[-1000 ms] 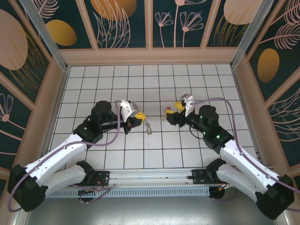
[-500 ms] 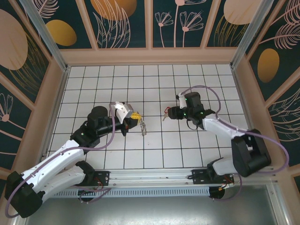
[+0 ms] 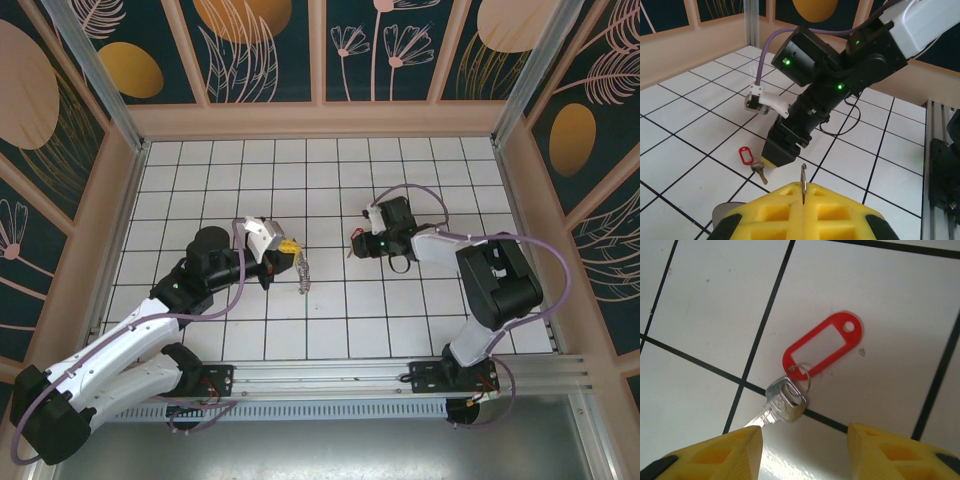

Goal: Put the keys on the keyring

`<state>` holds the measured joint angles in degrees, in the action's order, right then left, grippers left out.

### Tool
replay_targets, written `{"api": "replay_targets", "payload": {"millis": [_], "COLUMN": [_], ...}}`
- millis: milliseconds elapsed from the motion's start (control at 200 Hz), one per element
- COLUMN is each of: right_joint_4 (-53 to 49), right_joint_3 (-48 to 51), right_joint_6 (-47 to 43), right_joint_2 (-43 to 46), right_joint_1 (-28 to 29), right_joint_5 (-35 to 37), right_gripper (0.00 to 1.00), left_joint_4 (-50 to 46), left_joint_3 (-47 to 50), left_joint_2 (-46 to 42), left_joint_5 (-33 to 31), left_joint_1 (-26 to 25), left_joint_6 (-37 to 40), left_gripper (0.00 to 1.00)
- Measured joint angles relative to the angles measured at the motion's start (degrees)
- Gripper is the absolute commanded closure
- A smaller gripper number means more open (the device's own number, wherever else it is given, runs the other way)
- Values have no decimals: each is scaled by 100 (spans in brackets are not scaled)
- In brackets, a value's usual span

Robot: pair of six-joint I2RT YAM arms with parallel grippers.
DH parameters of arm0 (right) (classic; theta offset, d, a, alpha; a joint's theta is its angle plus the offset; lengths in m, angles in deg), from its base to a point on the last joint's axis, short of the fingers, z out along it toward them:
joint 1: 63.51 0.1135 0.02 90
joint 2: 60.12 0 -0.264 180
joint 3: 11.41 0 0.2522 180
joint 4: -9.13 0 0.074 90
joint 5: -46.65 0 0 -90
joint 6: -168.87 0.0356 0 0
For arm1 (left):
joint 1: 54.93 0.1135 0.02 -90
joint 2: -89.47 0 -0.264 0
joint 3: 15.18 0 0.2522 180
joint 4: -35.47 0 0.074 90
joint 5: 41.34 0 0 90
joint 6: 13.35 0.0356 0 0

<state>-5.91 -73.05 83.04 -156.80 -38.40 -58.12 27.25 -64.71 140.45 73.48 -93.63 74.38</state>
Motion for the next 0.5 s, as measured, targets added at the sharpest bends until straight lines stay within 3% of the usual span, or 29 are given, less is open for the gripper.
{"api": "replay_targets", "payload": {"millis": [500], "right_joint_4": [280], "right_joint_3": [-258], "right_joint_6": [24], "right_joint_2": [-479], "right_joint_1": [11], "right_joint_5": [-234], "right_gripper": [65], "left_joint_4": [42], "left_joint_3": [0], "left_joint_2": [0], "left_joint_5": [-28], "left_joint_1": [0], "left_joint_6": [0], "left_gripper": [100]}}
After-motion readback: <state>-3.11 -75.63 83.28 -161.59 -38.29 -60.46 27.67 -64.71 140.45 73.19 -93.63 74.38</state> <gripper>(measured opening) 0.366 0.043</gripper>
